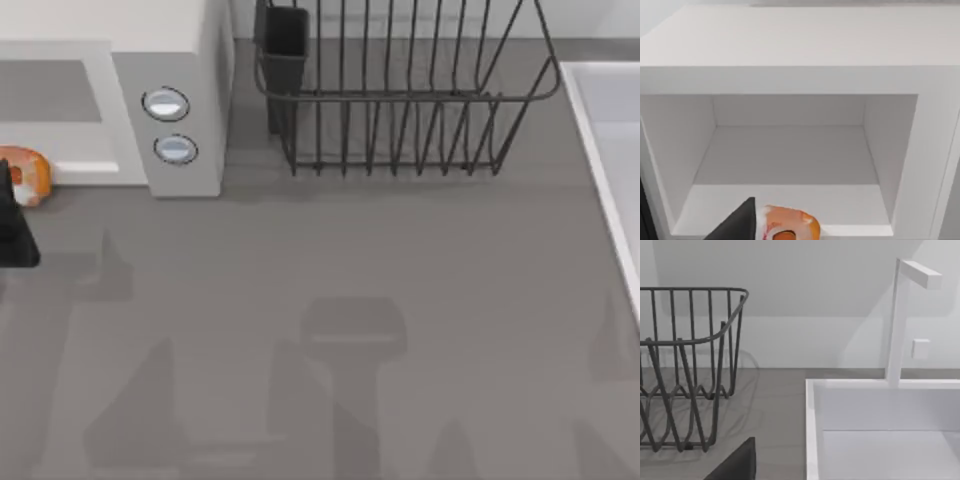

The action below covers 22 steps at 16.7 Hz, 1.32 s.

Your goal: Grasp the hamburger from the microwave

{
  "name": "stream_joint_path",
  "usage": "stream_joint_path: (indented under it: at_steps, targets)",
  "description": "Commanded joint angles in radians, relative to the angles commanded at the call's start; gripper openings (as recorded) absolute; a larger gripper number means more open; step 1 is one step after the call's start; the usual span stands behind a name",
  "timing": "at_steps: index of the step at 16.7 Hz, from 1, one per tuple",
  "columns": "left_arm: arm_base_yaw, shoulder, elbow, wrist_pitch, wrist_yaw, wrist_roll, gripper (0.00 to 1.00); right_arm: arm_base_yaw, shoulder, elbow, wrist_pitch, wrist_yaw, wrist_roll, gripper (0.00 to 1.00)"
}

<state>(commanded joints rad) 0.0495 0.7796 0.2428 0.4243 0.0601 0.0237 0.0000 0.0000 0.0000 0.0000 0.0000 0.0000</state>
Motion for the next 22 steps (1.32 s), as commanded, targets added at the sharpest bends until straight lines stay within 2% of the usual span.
stream_joint_path:
  at_steps: [9, 14, 18, 22]
  targets:
    - [0.059, 0.924, 0.287, 0.502, 0.071, 0.028, 1.0, 0.0, 0.0, 0.0, 0.0, 0.0, 0.0, 1.0]
    - [0.086, 1.358, 0.422, 0.738, 0.105, 0.041, 1.0, 0.0, 0.0, 0.0, 0.0, 0.0, 0.0, 1.0]
    - [0.101, 1.592, 0.495, 0.865, 0.123, 0.048, 1.0, 0.0, 0.0, 0.0, 0.0, 0.0, 0.0, 1.0]
    - [0.106, 1.676, 0.521, 0.911, 0.129, 0.051, 1.0, 0.0, 0.0, 0.0, 0.0, 0.0, 0.0, 1.0]
